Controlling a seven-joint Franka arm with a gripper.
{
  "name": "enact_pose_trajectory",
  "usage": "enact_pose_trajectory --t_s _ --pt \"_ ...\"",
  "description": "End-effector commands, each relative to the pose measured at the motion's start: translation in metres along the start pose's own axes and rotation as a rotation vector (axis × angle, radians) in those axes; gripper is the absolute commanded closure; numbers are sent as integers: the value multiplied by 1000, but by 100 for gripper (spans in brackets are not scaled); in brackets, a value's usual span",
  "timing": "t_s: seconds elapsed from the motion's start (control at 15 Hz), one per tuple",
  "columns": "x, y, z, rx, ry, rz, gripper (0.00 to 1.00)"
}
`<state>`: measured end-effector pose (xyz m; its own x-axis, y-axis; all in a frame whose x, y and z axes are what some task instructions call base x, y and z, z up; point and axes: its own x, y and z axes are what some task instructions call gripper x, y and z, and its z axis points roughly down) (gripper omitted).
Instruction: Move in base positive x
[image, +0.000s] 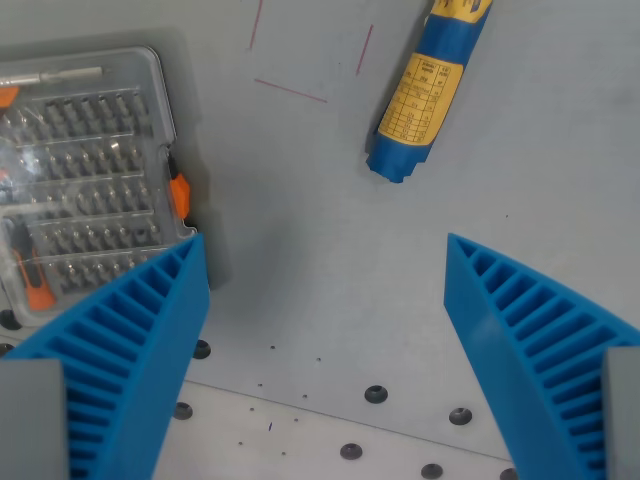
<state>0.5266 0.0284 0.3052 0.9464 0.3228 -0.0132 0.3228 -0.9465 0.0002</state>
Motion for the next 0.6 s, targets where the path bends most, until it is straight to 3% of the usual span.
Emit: enact_pose_trajectory --t_s 0.07,0.6 --pt "5 3 -2 -1 5 0 0" --pt "45 29 -2 -1 5 0 0"
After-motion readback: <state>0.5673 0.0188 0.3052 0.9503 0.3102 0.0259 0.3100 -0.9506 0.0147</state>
